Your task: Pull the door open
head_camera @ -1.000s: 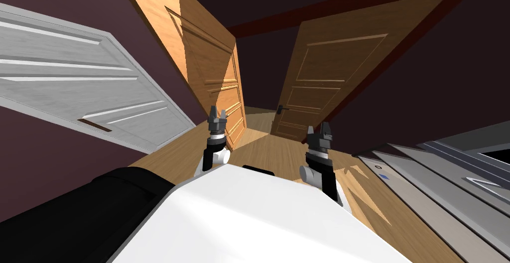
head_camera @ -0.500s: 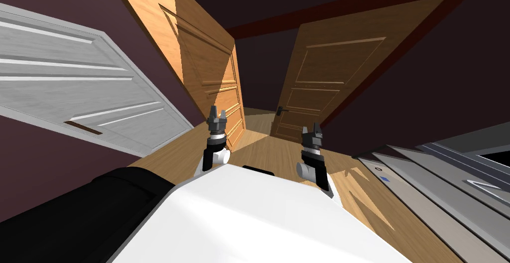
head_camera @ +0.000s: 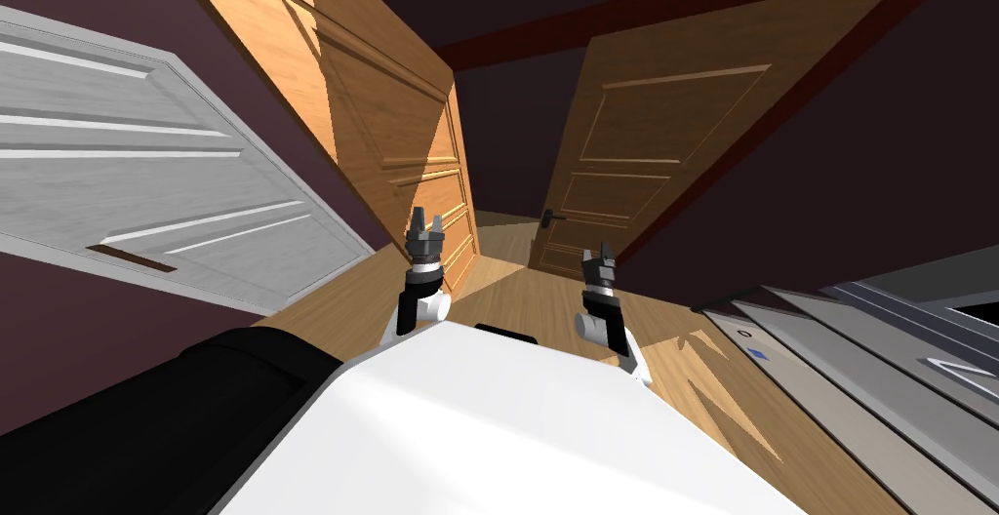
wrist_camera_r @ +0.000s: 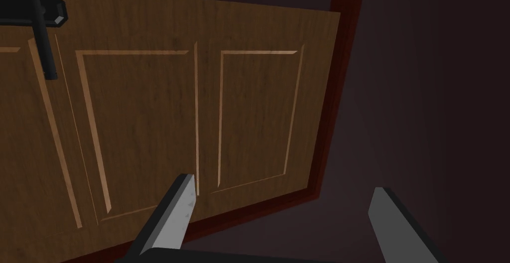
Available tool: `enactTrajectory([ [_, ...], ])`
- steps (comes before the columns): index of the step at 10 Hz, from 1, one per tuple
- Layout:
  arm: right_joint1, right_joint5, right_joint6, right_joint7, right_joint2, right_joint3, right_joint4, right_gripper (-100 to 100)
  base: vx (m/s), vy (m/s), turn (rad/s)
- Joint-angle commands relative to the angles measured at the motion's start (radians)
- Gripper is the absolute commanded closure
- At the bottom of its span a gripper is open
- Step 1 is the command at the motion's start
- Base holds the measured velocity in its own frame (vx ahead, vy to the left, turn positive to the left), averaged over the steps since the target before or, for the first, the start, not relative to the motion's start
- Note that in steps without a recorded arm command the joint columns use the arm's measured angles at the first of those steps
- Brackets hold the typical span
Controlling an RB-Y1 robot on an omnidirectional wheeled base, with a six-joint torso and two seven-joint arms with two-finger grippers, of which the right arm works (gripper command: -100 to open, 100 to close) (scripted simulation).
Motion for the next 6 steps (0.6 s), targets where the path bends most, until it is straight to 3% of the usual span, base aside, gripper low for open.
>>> enactTrajectory([
  [1, -0.029, -0.006, 0.006, -0.004, -0.007, 0.003, 0.046, -100, 0.101, 0.006, -0.023],
  [2, -0.047, -0.009, 0.005, -0.006, -0.011, 0.005, 0.078, -100, 0.103, -0.001, -0.028],
  [3, -0.047, -0.009, 0.005, -0.006, -0.011, 0.005, 0.079, -100, 0.064, -0.002, -0.008],
  [6, -0.106, -0.019, 0.002, -0.013, -0.024, 0.01, 0.173, -100, 0.073, 0.007, -0.025],
])
